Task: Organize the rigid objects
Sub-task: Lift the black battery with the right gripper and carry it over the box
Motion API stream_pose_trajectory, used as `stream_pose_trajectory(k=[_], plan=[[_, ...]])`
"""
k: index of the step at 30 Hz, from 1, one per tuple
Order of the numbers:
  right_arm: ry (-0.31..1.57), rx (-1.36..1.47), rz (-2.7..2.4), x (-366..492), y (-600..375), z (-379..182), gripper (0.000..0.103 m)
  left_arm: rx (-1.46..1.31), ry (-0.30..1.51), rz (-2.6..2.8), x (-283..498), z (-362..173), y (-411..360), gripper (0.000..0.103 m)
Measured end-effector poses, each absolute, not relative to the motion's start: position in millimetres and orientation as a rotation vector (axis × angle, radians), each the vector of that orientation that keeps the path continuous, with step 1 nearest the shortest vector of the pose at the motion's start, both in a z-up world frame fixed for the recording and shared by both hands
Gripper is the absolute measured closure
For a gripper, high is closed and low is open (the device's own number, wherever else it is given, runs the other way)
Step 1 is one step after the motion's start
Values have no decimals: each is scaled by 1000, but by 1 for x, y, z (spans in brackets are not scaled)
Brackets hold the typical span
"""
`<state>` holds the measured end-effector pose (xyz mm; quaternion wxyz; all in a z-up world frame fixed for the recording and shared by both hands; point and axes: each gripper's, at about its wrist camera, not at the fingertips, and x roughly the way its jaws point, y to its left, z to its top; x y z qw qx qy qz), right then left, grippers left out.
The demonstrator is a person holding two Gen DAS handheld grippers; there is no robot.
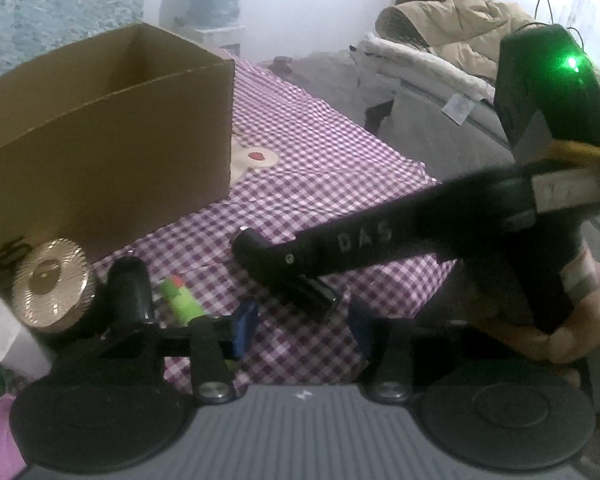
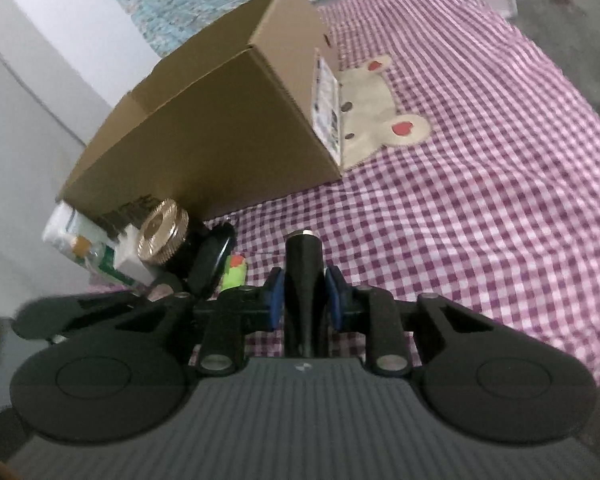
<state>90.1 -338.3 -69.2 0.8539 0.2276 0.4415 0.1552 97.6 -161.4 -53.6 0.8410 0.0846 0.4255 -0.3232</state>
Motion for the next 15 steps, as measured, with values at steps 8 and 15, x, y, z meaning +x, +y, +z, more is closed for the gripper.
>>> stream_pose_trajectory(k=[8, 15], plan=[[989, 635, 382, 94, -348, -79, 82, 160, 927, -668, 108, -58, -164, 47], [990, 670, 392, 92, -350, -80, 82, 157, 924, -648, 107, -56, -162, 60]])
